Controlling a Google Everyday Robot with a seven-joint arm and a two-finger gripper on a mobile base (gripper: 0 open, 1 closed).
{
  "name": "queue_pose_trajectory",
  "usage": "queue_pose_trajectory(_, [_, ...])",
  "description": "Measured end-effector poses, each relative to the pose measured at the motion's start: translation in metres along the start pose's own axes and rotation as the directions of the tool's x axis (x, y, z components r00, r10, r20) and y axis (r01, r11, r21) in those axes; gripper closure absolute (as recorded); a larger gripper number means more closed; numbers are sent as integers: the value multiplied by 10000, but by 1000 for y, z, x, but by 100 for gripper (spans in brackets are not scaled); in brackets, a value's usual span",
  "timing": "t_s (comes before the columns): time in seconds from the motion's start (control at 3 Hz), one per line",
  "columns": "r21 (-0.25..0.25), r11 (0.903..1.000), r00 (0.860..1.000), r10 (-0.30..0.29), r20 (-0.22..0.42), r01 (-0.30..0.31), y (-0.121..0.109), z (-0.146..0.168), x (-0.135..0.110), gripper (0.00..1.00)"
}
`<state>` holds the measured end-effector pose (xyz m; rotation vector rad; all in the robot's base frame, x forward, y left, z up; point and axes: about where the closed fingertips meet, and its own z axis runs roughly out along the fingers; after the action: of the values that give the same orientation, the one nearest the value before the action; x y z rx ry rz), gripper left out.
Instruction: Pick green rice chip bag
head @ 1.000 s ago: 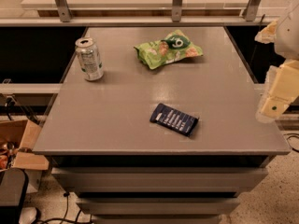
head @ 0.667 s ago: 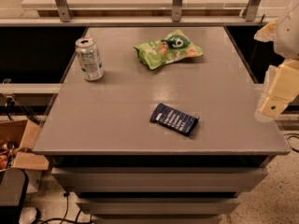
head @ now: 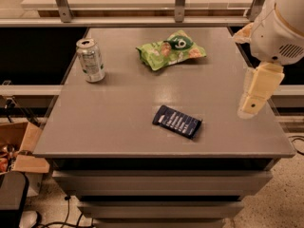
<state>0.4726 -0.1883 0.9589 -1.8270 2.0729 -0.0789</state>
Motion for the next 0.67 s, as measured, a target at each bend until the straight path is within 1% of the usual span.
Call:
queue_pose_trajectory(0.33, [-266, 9965, 9955, -771, 548, 786, -14, 24, -20, 0])
queue_pose_trajectory(0.67, [-266, 9965, 9955, -772, 548, 787, -14, 24, -20, 0])
